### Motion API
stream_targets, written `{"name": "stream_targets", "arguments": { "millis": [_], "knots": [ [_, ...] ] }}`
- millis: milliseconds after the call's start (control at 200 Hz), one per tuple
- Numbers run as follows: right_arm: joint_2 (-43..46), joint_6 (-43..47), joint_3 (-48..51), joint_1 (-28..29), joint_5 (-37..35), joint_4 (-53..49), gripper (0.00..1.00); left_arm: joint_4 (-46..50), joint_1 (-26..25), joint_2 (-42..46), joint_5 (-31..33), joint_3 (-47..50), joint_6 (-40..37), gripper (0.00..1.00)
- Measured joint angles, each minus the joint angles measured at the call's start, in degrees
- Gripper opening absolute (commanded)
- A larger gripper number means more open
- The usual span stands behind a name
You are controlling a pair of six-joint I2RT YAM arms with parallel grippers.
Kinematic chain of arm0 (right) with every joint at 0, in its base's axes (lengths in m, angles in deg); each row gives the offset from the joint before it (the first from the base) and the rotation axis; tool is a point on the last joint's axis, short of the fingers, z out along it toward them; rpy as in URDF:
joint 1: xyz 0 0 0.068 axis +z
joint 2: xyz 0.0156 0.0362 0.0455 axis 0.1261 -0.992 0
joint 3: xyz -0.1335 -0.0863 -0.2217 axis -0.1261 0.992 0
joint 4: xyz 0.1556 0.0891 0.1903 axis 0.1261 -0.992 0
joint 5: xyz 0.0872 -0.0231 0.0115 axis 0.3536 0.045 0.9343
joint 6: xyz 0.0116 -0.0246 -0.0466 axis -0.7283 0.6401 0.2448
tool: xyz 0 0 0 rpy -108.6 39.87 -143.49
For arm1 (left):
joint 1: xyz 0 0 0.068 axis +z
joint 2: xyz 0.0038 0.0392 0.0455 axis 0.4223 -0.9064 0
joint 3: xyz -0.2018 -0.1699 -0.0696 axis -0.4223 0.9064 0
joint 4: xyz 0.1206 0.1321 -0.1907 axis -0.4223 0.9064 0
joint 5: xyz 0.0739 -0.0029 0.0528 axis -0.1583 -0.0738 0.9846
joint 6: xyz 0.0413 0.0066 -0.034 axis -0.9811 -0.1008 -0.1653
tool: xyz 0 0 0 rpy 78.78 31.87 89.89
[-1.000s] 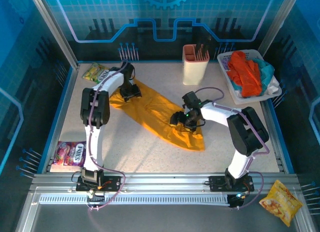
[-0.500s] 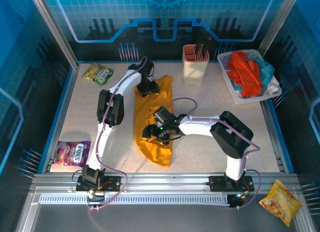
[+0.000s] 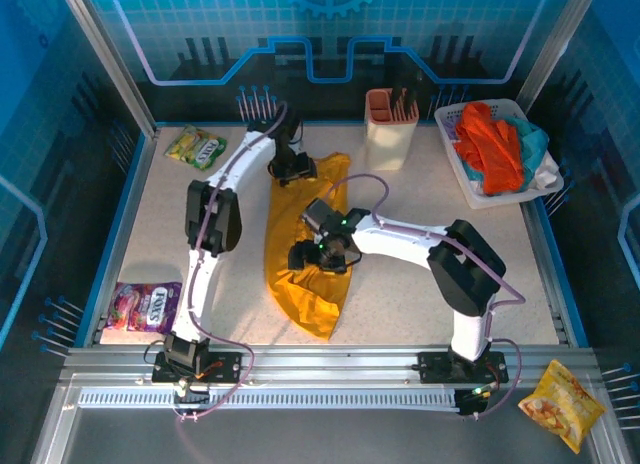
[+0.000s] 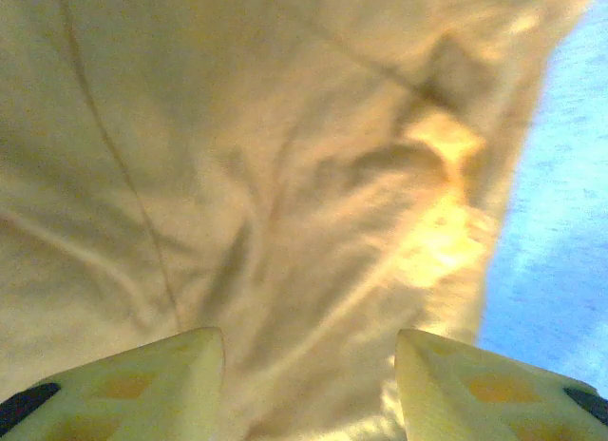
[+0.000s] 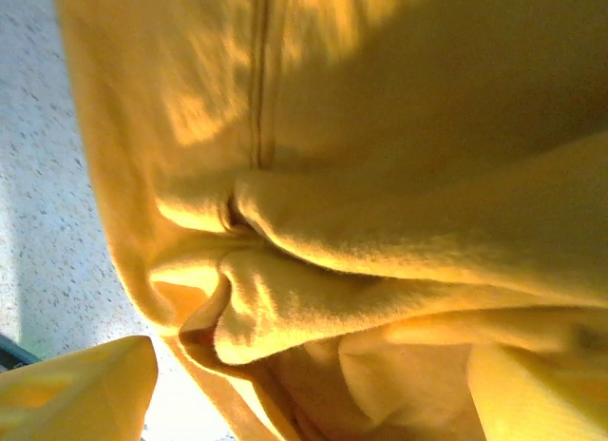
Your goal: Fold and stack the t-shirts
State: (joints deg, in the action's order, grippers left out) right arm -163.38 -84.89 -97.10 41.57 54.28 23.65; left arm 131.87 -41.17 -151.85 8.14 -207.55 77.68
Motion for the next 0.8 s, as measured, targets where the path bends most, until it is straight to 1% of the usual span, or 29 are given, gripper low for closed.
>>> {"name": "stream_targets", "arguments": {
  "millis": [120,215,220,245,290,400,510,535,555,570,595,801],
  "knots": [
    [1.14,3.87,-3.74,-1.6,-2.62,-3.32,0.86,-0.31,1.09,9.07,0.02,3.82,-0.85,0.53],
    [1.42,6.56,-6.36,-3.45,-3.98,-5.66,0.84,-1.46,2.21,17.18,0.57,9.77,-1.07,0.55],
    [1.42,6.64,-6.47,-3.54,-4.09,-5.7,0.84,-1.49,2.23,17.49,0.57,10.05,-1.07,0.57],
    [1.42,7.39,-7.34,-4.07,-4.33,-6.38,0.84,-2.23,2.6,20.09,0.74,12.72,-1.09,0.63],
    [1.4,8.59,-9.07,-4.96,-4.79,-7.65,0.84,-3.65,3.13,24.02,0.92,17.4,-1.09,0.67],
    [0.46,11.54,-14.84,-6.88,-6.01,-10.27,0.86,-8.04,4.57,33.75,1.01,31.04,-0.81,0.72],
    [-1.99,14.6,-20.76,-8.15,-7.56,-11.52,0.88,-12.0,5.9,41.46,0.9,43.08,0.2,0.78],
    [-2.73,15.28,-21.88,-8.41,-7.96,-11.67,0.88,-12.61,6.14,42.91,0.83,45.31,0.33,0.84],
    [-3.23,15.82,-22.62,-8.52,-8.35,-11.82,0.88,-13.09,6.34,43.85,0.83,46.82,0.74,0.87],
    [-3.76,16.22,-23.19,-8.66,-8.5,-11.87,0.88,-13.35,6.45,44.7,0.79,48.04,0.46,0.94],
    [-4.48,16.79,-24.04,-8.76,-8.79,-12.13,0.88,-14.08,6.67,45.94,0.76,49.96,0.98,0.99],
    [-15.69,20.63,-36.37,-9.64,-9.33,-17.7,0.88,-16.9,6.97,55.12,0.39,63.34,3.32,0.99]
  ]
}}
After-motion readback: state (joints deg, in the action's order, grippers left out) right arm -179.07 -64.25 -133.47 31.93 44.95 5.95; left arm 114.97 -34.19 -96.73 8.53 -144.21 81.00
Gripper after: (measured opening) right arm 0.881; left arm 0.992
